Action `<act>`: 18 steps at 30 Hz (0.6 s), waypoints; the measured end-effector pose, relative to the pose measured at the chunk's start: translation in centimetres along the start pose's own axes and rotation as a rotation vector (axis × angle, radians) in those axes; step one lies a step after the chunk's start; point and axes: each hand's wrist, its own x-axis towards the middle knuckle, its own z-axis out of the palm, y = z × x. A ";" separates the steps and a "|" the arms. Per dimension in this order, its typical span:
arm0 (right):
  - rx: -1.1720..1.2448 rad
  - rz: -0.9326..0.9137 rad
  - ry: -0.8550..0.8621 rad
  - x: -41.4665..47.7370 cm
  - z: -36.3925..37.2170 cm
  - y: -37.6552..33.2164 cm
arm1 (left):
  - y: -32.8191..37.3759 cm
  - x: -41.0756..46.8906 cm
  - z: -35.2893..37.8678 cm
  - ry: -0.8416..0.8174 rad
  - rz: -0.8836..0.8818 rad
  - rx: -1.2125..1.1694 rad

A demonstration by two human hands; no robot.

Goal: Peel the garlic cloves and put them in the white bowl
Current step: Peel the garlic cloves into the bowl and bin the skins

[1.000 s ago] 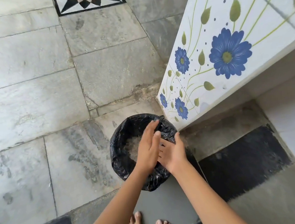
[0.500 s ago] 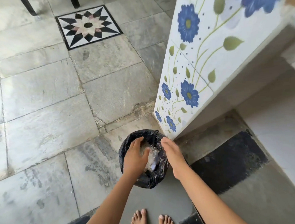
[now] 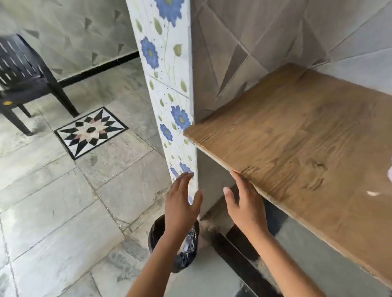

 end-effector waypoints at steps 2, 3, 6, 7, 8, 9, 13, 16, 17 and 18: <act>0.005 0.017 0.129 -0.9 -4.9 1.1 | 4.3 -0.1 1.3 -0.030 0.093 -0.014; -0.007 0.038 0.175 -1.5 -7.5 2.1 | 6.7 -0.3 2.2 -0.054 0.134 -0.026; -0.085 0.108 0.292 -4.0 -14.6 6.0 | 12.9 -1.3 5.7 -0.111 0.261 -0.059; -0.104 0.139 0.338 -5.0 -16.7 7.4 | 14.9 -1.8 6.9 -0.137 0.299 -0.065; -0.122 0.177 0.384 -6.2 -19.0 9.1 | 17.1 -2.4 8.5 -0.169 0.330 -0.071; -0.141 0.217 0.416 -7.4 -21.0 10.5 | 19.0 -3.0 9.9 -0.202 0.353 -0.065; -0.289 0.334 0.452 -12.1 -27.0 15.9 | 25.1 -4.8 15.6 -0.305 0.416 -0.034; -0.464 0.449 0.369 -14.3 -29.2 19.2 | 27.7 -5.0 18.8 -0.364 0.372 0.046; -0.522 0.487 0.340 -14.7 -29.6 20.1 | 28.3 -4.7 19.6 -0.377 0.346 0.099; -0.577 0.516 0.320 -15.1 -29.8 20.7 | 28.8 -4.4 20.4 -0.392 0.315 0.152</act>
